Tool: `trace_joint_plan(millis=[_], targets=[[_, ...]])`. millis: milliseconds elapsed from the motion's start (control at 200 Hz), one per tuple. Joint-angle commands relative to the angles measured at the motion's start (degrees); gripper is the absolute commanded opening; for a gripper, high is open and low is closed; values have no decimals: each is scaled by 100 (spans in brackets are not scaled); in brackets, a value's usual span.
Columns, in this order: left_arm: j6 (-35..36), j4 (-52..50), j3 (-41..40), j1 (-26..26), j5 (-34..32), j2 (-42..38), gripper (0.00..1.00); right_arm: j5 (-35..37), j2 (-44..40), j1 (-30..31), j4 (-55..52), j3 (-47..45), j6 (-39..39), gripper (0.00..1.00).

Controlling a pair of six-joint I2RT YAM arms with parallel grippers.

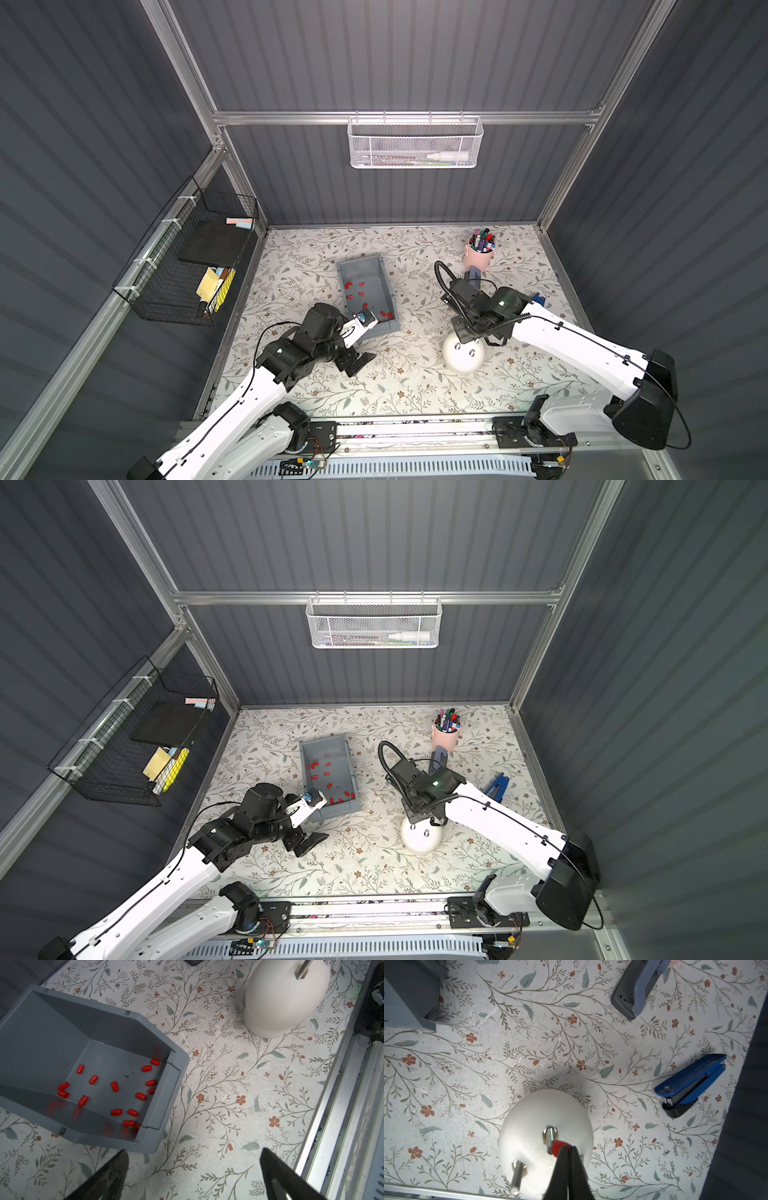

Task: Cover the protruding screws with screw protection sleeves
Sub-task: Attach the screw protection sleeve to the screw.

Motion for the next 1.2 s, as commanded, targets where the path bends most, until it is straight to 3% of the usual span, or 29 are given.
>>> trace_joint_plan(millis=[0,905,1196], targets=[[103,-91,-58,-25,130,-18,97,-28,-44,19,-2,-74,126,0],[129,-112,-60,-26,191,65,97,-472,-165,45,73,-163,-163,0],[132,-105,-68,-27,220,81,97,-483,-102,46,133,-190,-127,8]])
